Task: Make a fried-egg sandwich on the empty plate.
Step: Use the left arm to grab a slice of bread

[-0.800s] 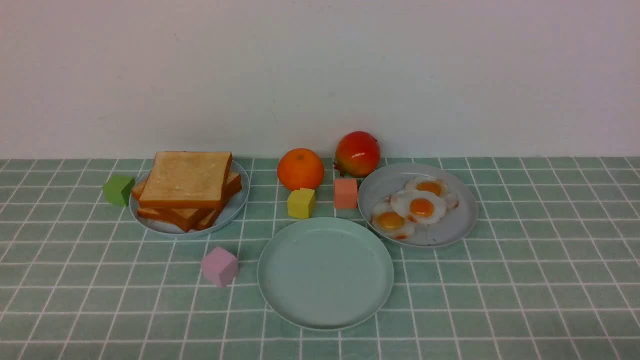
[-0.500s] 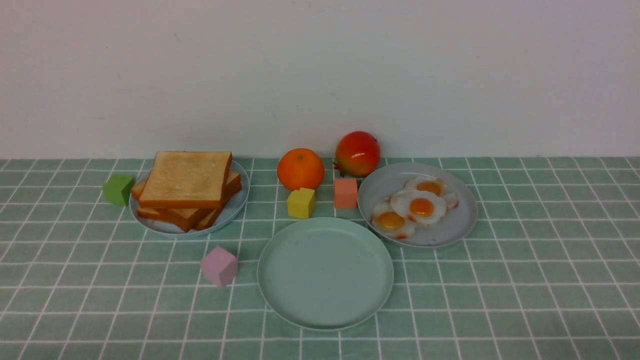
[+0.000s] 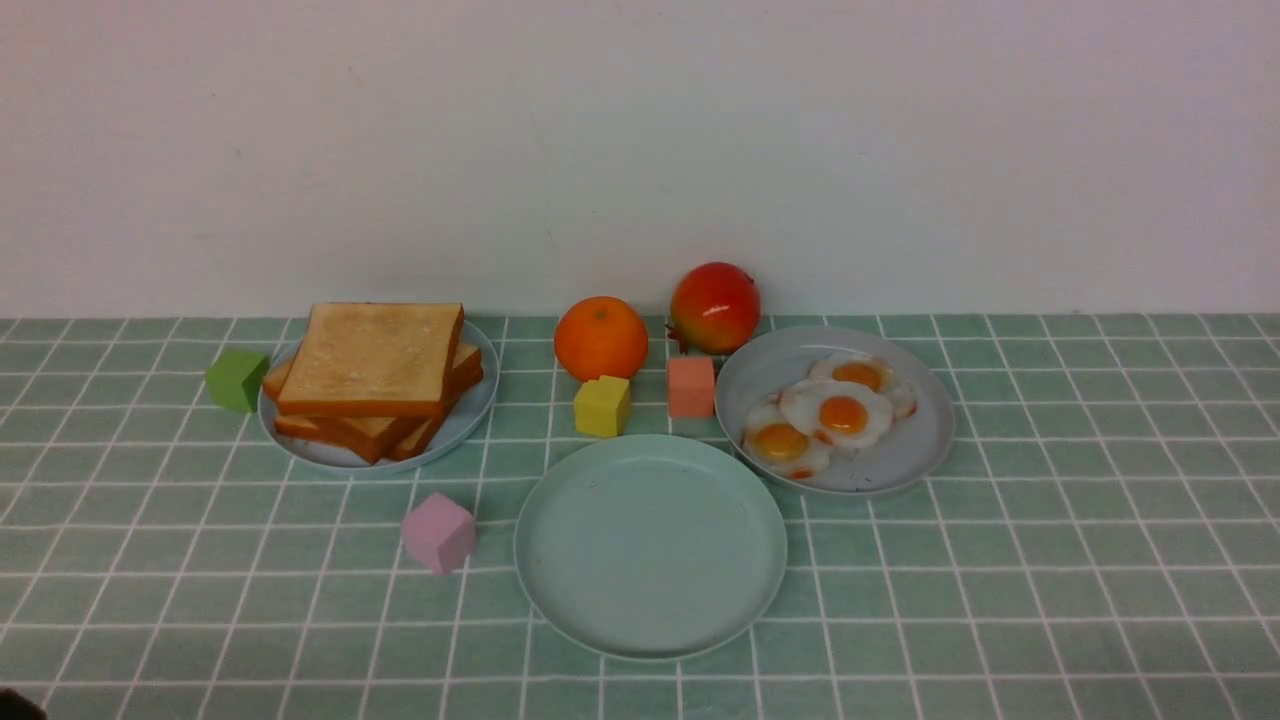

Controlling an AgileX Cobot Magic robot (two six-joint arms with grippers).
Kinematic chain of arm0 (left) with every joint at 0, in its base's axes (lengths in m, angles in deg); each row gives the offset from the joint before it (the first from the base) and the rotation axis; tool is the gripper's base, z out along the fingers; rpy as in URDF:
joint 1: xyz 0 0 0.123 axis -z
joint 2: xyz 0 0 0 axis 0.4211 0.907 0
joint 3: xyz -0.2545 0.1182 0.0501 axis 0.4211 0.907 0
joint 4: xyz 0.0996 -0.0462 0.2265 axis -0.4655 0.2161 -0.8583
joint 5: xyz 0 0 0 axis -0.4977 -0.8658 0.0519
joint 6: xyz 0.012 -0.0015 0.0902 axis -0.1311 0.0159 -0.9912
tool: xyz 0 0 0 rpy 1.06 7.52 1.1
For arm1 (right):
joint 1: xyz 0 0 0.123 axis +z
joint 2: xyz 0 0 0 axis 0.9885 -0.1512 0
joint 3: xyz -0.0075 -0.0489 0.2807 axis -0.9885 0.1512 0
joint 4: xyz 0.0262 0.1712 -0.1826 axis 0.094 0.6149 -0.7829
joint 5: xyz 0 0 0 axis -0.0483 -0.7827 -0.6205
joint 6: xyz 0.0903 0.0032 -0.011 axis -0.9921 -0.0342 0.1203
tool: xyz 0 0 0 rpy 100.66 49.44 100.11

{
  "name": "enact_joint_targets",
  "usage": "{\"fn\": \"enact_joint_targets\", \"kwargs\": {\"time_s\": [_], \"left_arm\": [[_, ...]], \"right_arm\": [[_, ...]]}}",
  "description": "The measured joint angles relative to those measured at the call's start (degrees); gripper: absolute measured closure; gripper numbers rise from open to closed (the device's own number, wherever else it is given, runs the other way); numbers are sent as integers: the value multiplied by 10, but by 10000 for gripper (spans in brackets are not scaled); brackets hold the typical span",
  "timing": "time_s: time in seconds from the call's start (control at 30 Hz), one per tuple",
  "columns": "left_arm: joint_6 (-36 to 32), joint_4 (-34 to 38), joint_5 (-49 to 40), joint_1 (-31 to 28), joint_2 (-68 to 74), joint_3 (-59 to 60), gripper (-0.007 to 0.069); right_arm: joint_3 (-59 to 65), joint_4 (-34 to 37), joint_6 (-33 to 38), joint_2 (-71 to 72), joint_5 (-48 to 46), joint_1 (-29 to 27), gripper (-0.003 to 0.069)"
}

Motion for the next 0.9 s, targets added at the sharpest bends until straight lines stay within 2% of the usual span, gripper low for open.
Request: {"fn": "enact_joint_targets", "kwargs": {"time_s": [0.1, 0.23, 0.4, 0.43, 0.57, 0.77, 0.9], "left_arm": [[23, 69, 59, 0, 0, 0, 386], [32, 98, 100, 0, 0, -5, 386], [4, 72, 8, 0, 15, -93, 414], [-27, 54, -41, 1, 48, -142, 438], [-119, 37, -135, 27, 163, -252, 480], [-249, 20, -304, 141, 385, -415, 490], [-270, 0, -319, 200, 484, -478, 490]], "right_arm": [[0, 0, 0, 0, 0, 0, 419], [0, 0, 0, 0, 0, 0, 419], [0, 0, 0, 0, 0, 0, 419], [0, 0, 0, 0, 0, 0, 419], [0, 0, 0, 0, 0, 0, 419], [0, 0, 0, 0, 0, 0, 419], [0, 0, 0, 0, 0, 0, 419]]}}
